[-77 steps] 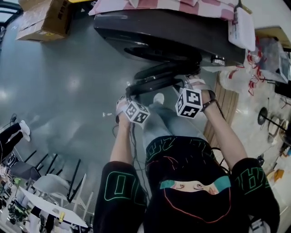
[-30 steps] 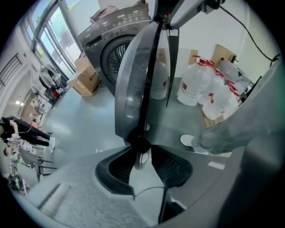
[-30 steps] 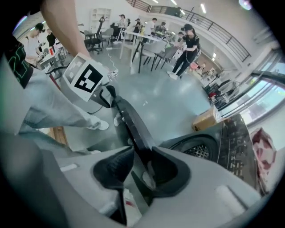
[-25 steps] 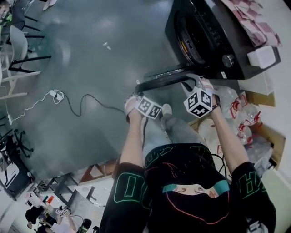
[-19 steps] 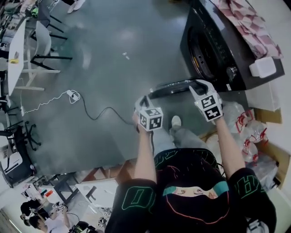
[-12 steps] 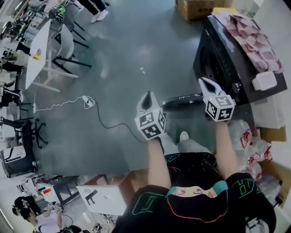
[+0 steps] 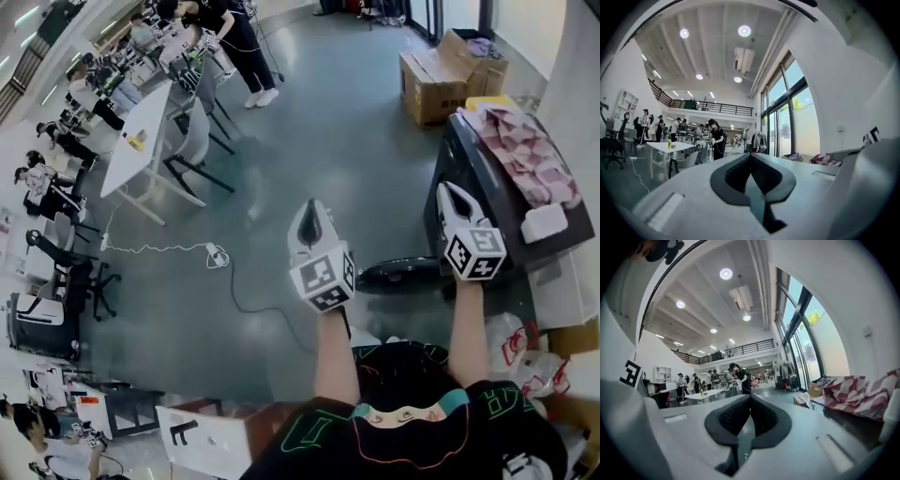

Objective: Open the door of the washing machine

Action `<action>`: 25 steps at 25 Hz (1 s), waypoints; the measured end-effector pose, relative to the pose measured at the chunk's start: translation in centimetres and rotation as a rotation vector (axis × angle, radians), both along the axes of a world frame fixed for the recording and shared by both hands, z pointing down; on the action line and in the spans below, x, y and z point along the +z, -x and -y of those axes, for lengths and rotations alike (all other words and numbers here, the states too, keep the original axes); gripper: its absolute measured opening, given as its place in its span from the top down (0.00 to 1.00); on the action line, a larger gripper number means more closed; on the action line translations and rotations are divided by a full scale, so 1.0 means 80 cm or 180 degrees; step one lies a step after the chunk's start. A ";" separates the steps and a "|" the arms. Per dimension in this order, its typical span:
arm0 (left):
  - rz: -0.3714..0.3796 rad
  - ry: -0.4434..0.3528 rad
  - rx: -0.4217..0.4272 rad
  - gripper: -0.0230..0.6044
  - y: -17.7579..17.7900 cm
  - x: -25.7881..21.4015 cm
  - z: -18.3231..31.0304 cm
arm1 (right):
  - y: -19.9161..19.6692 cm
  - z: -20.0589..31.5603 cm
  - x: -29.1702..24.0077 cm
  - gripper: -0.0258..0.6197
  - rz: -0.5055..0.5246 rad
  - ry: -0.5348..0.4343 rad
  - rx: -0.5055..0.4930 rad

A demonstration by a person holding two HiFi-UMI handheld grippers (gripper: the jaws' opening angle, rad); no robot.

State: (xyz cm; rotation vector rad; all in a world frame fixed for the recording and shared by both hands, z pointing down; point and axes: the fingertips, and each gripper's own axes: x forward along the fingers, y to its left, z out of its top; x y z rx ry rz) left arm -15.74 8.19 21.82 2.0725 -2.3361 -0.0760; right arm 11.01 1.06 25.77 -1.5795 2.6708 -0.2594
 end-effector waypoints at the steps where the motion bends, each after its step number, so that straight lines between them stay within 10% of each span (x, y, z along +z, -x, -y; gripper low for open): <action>1: 0.0038 -0.0003 0.0016 0.95 -0.006 0.001 -0.002 | 0.001 -0.002 0.000 0.96 -0.0052 -0.0027 -0.0020; 25: 0.0355 -0.0085 -0.0057 0.95 -0.023 0.004 -0.001 | 0.017 -0.010 -0.025 0.96 -0.0380 -0.0468 -0.0320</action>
